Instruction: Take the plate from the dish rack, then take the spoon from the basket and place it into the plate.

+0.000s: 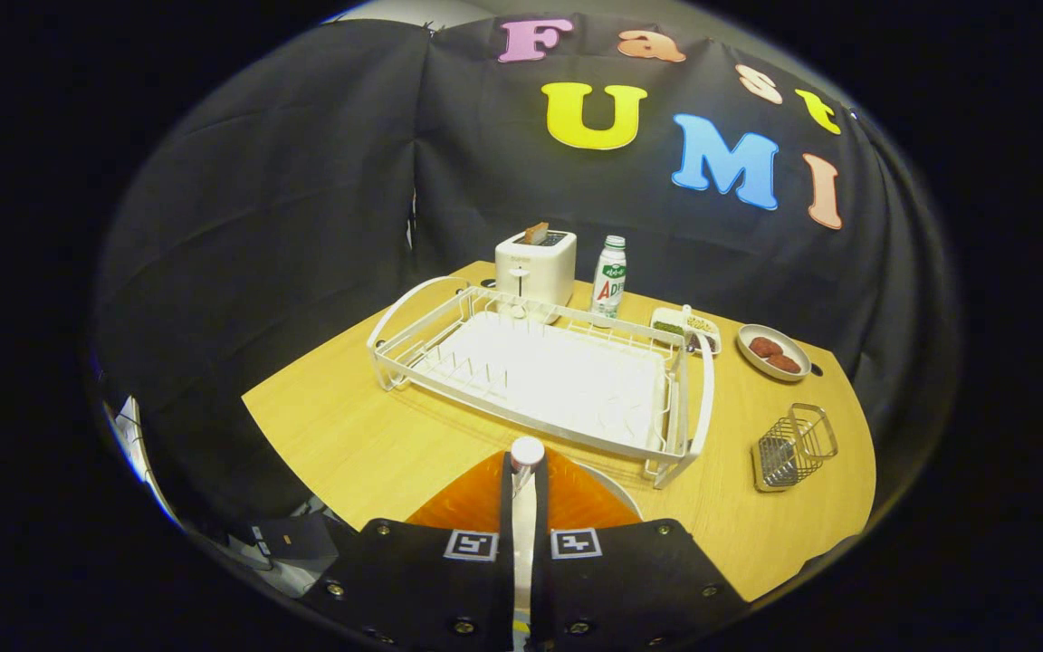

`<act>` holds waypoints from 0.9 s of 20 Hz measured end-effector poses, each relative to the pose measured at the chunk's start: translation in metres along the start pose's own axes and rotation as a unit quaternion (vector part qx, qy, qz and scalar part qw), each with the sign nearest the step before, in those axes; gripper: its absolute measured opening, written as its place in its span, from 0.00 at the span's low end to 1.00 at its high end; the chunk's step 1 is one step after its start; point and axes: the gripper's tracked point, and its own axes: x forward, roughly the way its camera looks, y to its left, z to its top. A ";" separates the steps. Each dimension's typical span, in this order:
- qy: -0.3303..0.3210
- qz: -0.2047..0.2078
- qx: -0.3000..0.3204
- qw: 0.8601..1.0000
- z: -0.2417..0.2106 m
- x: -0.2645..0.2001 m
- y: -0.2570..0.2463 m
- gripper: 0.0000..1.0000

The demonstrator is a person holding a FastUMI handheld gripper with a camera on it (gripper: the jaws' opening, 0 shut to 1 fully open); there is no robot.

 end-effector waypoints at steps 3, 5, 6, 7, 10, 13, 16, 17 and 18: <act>0.006 0.008 -0.004 1.000 -0.004 0.003 0.003 0.10; 0.004 0.004 -0.010 1.000 -0.002 0.004 0.000 0.14; 0.003 0.001 -0.014 1.000 -0.001 0.004 0.000 0.14; 0.001 -0.001 -0.019 1.000 0.000 0.002 -0.002 0.19; -0.005 -0.009 -0.031 0.999 0.006 0.000 -0.005 0.27; -0.011 -0.019 -0.035 0.999 0.010 -0.004 -0.009 0.44; -0.013 -0.022 -0.035 0.999 0.012 -0.007 -0.010 0.43; -0.013 -0.022 -0.035 0.999 0.012 -0.007 -0.010 0.44; -0.013 -0.021 -0.035 0.999 0.012 -0.007 -0.010 0.45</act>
